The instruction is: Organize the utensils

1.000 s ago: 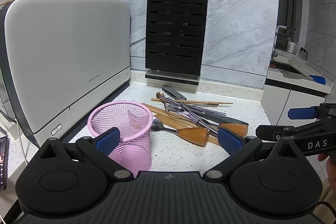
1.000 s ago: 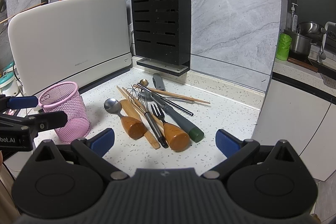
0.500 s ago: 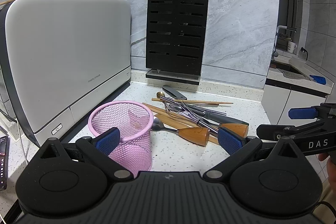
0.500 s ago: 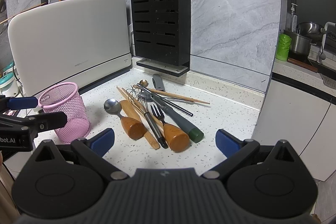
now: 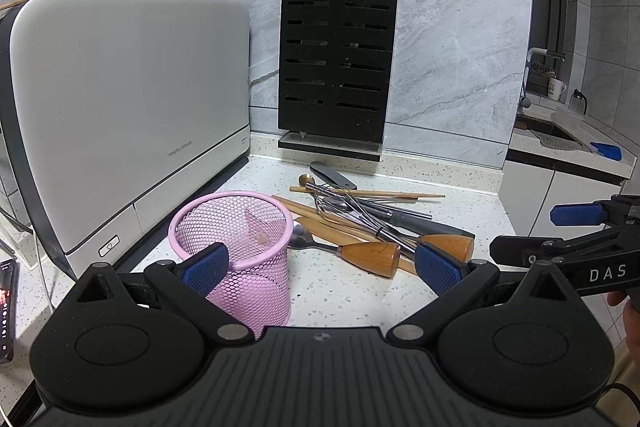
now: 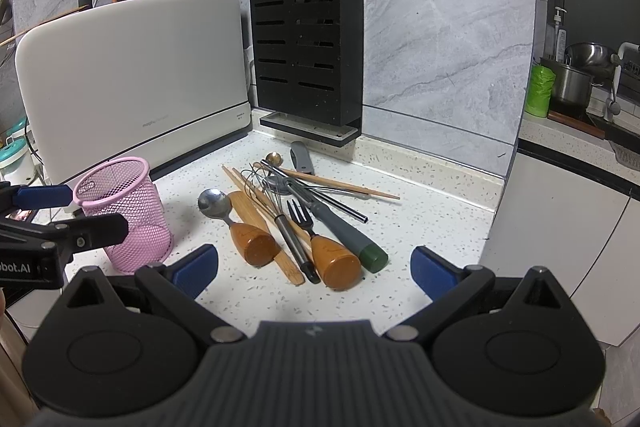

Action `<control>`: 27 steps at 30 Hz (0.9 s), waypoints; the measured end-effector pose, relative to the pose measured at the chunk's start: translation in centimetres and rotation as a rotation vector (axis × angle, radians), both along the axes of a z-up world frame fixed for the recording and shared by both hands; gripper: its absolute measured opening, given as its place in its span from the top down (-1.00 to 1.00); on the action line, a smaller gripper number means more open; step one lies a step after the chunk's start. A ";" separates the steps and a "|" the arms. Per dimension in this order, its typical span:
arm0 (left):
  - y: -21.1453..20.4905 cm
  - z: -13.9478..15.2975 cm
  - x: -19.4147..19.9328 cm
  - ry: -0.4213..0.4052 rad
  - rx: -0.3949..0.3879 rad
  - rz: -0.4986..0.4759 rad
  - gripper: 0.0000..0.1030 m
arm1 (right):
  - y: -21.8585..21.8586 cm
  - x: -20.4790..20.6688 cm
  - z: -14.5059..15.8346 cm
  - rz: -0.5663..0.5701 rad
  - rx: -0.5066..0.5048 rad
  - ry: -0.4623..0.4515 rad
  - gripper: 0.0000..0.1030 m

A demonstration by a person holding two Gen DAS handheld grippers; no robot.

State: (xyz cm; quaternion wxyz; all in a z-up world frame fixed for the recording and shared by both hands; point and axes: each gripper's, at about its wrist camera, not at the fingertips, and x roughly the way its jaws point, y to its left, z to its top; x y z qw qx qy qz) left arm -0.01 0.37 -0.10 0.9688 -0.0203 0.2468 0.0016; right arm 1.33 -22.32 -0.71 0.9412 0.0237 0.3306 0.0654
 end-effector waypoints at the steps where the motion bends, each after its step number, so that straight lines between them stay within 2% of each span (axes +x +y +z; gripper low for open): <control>1: 0.0 0.0 0.0 0.000 0.000 0.000 -1.00 | 0.0 0.0 0.0 0.000 0.000 0.000 -0.94; 16: 1.3 -0.4 0.0 0.007 -0.028 0.015 -1.00 | 0.1 0.4 -0.2 -0.001 -0.006 0.011 -0.94; 21: 1.3 -0.2 -0.1 -0.018 0.000 0.025 -1.00 | 0.4 0.7 -0.3 0.001 -0.013 0.015 -0.94; 27: 1.9 0.0 -0.2 -0.042 -0.008 0.052 -1.00 | 0.5 1.0 -0.5 0.004 -0.023 0.030 -0.94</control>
